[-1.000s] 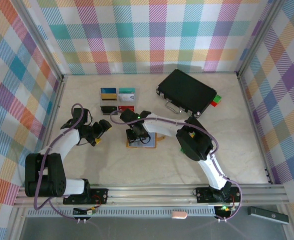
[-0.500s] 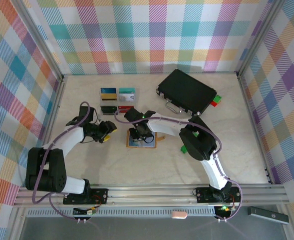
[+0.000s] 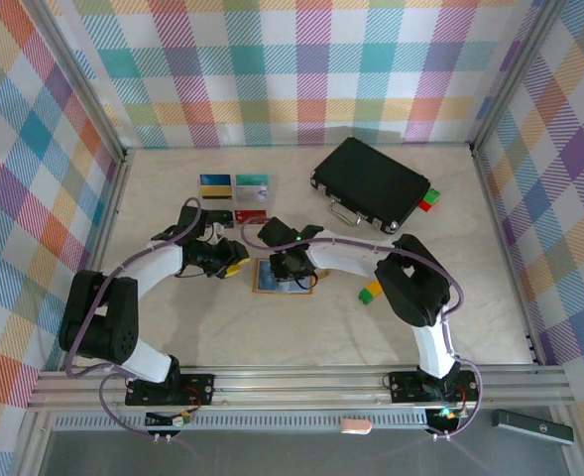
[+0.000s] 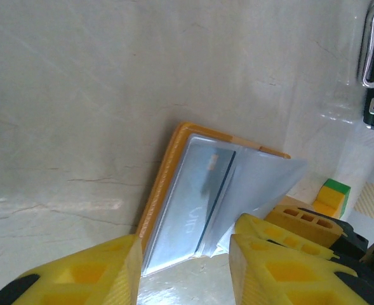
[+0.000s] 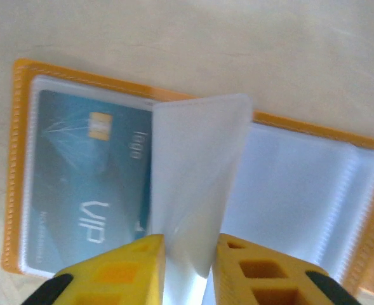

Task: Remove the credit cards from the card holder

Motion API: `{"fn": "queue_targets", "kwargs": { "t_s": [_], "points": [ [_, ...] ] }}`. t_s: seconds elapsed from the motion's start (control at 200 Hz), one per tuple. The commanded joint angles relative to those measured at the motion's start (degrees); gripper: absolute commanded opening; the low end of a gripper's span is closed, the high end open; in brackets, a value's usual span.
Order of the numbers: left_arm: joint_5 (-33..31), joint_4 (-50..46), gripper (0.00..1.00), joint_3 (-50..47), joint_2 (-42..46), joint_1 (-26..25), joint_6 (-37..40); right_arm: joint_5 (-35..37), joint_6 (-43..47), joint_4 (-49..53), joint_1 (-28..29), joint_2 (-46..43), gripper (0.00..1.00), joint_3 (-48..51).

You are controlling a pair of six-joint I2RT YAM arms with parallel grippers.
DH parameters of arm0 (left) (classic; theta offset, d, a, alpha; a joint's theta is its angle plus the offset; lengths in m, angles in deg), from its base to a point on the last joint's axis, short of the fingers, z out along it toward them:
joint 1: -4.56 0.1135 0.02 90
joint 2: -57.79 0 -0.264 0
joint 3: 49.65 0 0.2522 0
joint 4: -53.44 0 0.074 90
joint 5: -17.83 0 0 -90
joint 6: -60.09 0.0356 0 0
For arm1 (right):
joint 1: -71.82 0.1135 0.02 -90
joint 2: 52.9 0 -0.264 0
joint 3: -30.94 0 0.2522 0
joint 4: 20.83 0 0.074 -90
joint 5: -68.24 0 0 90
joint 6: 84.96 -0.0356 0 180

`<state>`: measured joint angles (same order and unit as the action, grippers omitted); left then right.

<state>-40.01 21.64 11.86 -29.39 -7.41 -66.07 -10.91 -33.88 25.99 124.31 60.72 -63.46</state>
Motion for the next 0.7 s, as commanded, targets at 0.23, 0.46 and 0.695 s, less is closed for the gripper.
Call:
{"fn": "queue_targets", "kwargs": {
  "t_s": [0.23,0.46,0.695],
  "points": [
    [0.6,0.2,0.38,3.3,-3.0,-3.1,0.0,3.8,-5.7,-2.5,-1.7,-10.9,0.29,7.9],
    [-2.4,-0.9,0.32,4.2,-4.4,-4.3,0.4,-10.3,-2.2,-15.2,-4.9,-16.8,0.31,12.4],
    [-3.2,-0.5,0.25,4.8,-6.6,-4.5,0.4,-19.0,-4.9,-18.3,-5.7,-10.3,0.21,9.8]
  ]
}}
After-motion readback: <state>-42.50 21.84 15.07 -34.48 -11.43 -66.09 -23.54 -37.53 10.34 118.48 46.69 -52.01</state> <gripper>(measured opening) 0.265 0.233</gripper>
